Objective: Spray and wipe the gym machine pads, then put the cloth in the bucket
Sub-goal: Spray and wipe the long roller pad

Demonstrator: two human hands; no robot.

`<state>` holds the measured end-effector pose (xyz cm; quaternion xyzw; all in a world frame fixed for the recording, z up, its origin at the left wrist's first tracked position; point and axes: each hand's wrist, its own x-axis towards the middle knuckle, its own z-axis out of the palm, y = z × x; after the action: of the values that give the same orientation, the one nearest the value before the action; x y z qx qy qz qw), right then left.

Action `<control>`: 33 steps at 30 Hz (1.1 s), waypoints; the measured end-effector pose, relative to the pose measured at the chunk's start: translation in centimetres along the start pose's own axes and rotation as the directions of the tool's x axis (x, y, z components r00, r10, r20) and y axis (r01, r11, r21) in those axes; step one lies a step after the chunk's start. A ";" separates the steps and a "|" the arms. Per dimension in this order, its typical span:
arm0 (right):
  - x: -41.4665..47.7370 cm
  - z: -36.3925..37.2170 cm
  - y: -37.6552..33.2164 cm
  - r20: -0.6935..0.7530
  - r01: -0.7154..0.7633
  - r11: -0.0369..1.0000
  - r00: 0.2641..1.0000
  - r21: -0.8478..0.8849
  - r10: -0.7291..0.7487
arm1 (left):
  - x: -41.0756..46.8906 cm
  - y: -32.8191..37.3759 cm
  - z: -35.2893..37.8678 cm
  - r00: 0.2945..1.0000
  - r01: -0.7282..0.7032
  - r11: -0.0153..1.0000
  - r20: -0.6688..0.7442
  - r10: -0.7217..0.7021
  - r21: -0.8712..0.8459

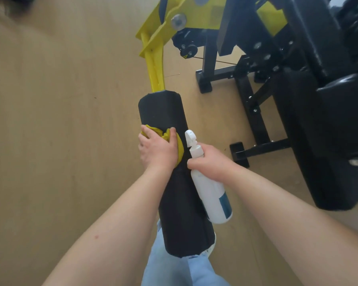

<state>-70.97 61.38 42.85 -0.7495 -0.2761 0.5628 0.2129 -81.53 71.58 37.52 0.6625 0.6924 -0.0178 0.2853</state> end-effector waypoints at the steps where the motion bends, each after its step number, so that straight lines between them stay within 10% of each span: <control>1: 0.3 0.0 -0.3 -0.002 -0.009 1.000 1.000 -0.016 0.009 | 1.6 0.7 -0.3 1.000 -0.001 1.000 -0.009 0.001 -0.009; 14: 2.2 2.4 -2.2 -0.046 -0.056 0.880 0.998 -0.471 0.039 | 11.6 3.8 -2.2 0.999 0.034 0.980 -0.014 -0.037 -0.195; 33: 3.1 2.0 1.0 -0.151 -0.051 0.892 0.988 -0.449 -0.020 | -6.8 -8.0 0.1 0.988 -0.074 0.983 0.120 0.095 -0.169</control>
<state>-72.06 62.64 39.37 -0.8211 -0.3763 0.4263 0.0488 -89.21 64.39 37.49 0.6631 0.6431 0.0092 0.3829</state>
